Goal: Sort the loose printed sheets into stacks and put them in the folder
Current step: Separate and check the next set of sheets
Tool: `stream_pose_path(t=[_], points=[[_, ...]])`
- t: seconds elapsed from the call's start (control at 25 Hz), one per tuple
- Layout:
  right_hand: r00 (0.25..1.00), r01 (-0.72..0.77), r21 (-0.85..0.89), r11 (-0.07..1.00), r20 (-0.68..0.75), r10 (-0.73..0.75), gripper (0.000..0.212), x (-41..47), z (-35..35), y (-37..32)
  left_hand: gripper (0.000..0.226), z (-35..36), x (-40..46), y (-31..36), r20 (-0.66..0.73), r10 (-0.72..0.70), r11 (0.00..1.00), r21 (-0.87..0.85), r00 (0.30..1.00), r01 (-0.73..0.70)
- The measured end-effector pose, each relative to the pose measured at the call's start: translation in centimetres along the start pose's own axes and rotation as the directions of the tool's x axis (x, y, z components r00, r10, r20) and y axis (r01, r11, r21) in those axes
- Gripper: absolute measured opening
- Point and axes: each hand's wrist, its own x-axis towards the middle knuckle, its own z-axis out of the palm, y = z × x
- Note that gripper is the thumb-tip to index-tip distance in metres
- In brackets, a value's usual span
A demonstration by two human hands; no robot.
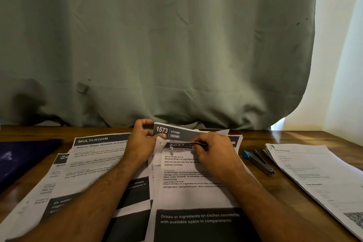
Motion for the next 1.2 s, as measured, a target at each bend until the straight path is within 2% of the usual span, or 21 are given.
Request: stream_pose_path(t=[0.04,0.12,0.2,0.32,0.4,0.6,0.84,0.96,1.04,1.2], points=[[1.0,0.006,-0.005,1.0,-0.001,-0.006,0.013,0.0,0.0,0.0,0.045,0.0,0.1,-0.1,0.017,-0.042,0.999,0.016,0.999,0.042],[1.0,0.02,-0.005,1.0,0.003,-0.02,0.014,-0.1,-0.2,-0.1,0.03,-0.1,0.4,-0.6,0.066,-0.091,0.995,0.052,0.994,0.088],[0.999,0.035,0.011,0.999,-0.004,-0.035,0.015,-0.2,-0.4,-0.2,0.015,-0.1,0.4,-0.7,0.056,-0.095,0.994,-0.051,0.994,0.098],[0.999,0.034,0.033,0.999,0.015,-0.034,0.016,-0.5,-0.5,-0.3,0.01,-0.2,0.8,-0.5,-0.061,-0.107,0.956,-0.279,0.992,0.086],[0.999,0.025,0.022,0.999,0.045,-0.026,0.017,-0.5,-0.5,-0.3,0.01,-0.5,1.1,-0.4,-0.089,-0.116,0.94,-0.333,0.989,0.081],[0.998,0.057,0.012,0.998,0.009,-0.057,0.02,-0.3,-0.2,-0.1,0.016,-0.7,1.0,-0.5,0.048,-0.091,0.956,-0.275,0.995,0.101],[0.997,0.081,0.015,0.997,-0.014,-0.081,0.019,-0.5,0.0,-0.2,0.01,-0.6,0.8,0.5,-0.022,0.039,0.976,-0.215,0.999,-0.043],[0.992,0.123,0.072,0.99,-0.039,-0.121,0.027,-1.0,-0.3,-0.4,0.008,-1.0,0.7,0.5,-0.033,0.045,0.982,-0.181,0.998,-0.05],[0.986,0.165,0.041,0.985,-0.007,-0.165,0.026,-1.3,-0.5,-0.1,0.008,-1.2,0.6,0.2,-0.067,0.0,0.974,-0.225,0.998,-0.015],[0.957,0.258,-0.045,0.965,0.148,-0.249,0.022,-1.7,-0.4,0.3,0.009,-1.4,0.9,-0.3,-0.089,-0.08,0.962,-0.269,0.993,0.054]])
